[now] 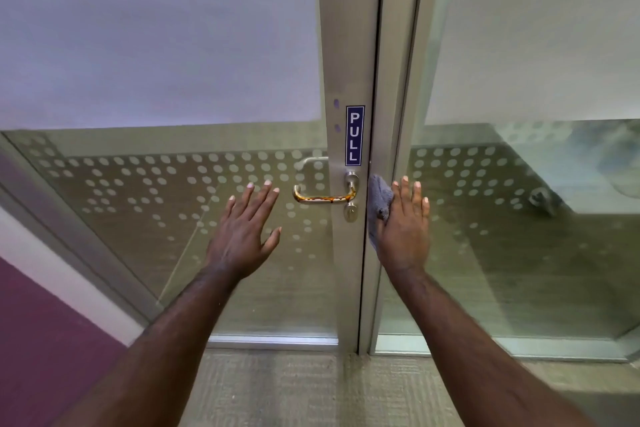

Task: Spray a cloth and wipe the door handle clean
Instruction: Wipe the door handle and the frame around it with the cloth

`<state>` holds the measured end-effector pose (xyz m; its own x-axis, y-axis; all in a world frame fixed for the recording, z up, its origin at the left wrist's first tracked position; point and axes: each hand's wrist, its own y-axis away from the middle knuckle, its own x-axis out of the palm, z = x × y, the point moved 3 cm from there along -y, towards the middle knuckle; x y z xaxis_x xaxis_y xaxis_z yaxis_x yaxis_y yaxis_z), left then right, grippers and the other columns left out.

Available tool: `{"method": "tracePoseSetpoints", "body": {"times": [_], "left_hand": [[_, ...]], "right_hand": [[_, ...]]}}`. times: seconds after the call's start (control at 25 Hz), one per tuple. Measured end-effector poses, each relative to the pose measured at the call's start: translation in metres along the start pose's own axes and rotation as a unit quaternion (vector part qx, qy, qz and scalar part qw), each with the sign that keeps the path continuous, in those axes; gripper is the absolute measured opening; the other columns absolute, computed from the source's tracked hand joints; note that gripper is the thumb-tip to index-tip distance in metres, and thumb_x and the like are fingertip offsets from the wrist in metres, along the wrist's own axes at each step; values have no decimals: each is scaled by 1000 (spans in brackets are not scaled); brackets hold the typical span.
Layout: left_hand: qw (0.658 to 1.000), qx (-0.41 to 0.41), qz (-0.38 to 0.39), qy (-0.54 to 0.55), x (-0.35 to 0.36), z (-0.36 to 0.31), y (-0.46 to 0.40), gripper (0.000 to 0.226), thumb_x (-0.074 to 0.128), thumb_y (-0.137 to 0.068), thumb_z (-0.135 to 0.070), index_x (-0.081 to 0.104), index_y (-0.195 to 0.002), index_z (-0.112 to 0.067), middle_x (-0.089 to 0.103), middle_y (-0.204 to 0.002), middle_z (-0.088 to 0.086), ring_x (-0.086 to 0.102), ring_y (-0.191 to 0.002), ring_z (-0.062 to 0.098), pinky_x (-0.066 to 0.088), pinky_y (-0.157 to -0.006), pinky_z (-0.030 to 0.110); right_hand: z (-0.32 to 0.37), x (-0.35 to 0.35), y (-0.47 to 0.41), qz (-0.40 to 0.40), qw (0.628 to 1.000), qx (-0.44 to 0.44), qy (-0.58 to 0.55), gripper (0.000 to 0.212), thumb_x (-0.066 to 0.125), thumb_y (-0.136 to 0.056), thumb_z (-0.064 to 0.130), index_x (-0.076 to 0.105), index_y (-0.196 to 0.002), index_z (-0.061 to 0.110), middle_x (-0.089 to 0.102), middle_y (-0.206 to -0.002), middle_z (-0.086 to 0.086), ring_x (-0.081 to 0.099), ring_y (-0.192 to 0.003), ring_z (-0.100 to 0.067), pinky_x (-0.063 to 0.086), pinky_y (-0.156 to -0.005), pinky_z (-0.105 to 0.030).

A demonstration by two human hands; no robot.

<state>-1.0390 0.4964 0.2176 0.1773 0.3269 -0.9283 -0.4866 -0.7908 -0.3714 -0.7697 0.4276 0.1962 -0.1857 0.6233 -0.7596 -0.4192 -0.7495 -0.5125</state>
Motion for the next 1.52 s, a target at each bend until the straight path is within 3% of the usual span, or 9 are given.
{"method": "tracePoseSetpoints", "body": {"times": [0.2, 0.44, 0.6, 0.8, 0.92, 1.08, 1.2, 1.44, 1.52], "left_hand": [[999, 21, 26, -32, 18, 25, -31, 86, 59, -89, -42, 9, -156, -26, 7, -164, -4, 4, -152, 21, 15, -121, 47], [995, 94, 7, -38, 44, 51, -78, 91, 70, -80, -26, 18, -155, -24, 14, -163, -3, 11, -151, 23, 17, -120, 50], [985, 152, -39, -67, 59, 64, -99, 101, 76, -72, -20, 19, -155, -24, 19, -164, 0, 12, -150, 25, 16, -120, 52], [973, 195, -87, -85, 84, 78, -107, 113, 79, -69, -16, 8, -157, -31, 5, -166, -1, 0, -152, 23, 11, -120, 53], [970, 202, -105, -82, 92, 84, -110, 114, 79, -70, -13, 7, -157, -32, -1, -166, -4, -3, -152, 21, 6, -121, 50], [967, 211, -120, -80, 97, 86, -113, 115, 81, -71, -16, 6, -157, -32, 4, -165, -4, -6, -152, 20, 1, -121, 47], [965, 218, -124, -72, 98, 87, -113, 115, 81, -72, -18, 4, -157, -33, 5, -164, -4, -8, -152, 19, -1, -121, 46], [964, 227, -123, -67, 99, 89, -115, 119, 83, -70, -21, 2, -156, -33, 3, -164, -4, -11, -151, 18, -6, -121, 44], [964, 226, -125, -68, 100, 89, -115, 120, 84, -70, -21, 2, -157, -33, 4, -164, -5, -10, -151, 17, -5, -121, 44]], "right_hand": [[18, 27, -18, 8, 999, -30, -20, 61, 64, -89, 18, 42, -143, 0, 36, -152, -17, 28, -143, -35, 22, -117, -48], [40, 48, -16, 18, 997, -58, -45, 63, 59, -81, 11, 44, -141, -2, 46, -146, -17, 33, -140, -39, 30, -113, -52], [50, 60, -13, 46, 995, -59, -69, 68, 61, -82, 14, 39, -145, 1, 41, -150, -14, 28, -144, -33, 27, -116, -46], [48, 69, -16, 45, 994, -47, -92, 67, 63, -82, 14, 39, -144, 6, 44, -147, -12, 35, -140, -30, 33, -113, -46], [50, 72, -17, 49, 995, -55, -60, 69, 61, -89, 34, 35, -147, 8, 40, -151, -10, 29, -142, -27, 28, -116, -44], [61, 83, -9, 68, 996, -56, -6, 84, 30, -93, 68, 21, -152, 9, 24, -158, -10, 15, -148, -27, 14, -120, -41], [63, 88, -6, 56, 997, -37, -27, 74, 28, -97, 59, 22, -153, 11, 21, -160, -8, 11, -149, -24, 11, -121, -40], [36, 78, -27, 93, 986, -139, -27, 65, 68, -82, 14, 43, -142, 8, 40, -151, -12, 30, -143, -27, 30, -113, -50], [33, 72, -33, 114, 978, -175, 2, 64, 66, -86, 24, 41, -143, 8, 41, -150, -11, 30, -143, -27, 30, -114, -50]]}}
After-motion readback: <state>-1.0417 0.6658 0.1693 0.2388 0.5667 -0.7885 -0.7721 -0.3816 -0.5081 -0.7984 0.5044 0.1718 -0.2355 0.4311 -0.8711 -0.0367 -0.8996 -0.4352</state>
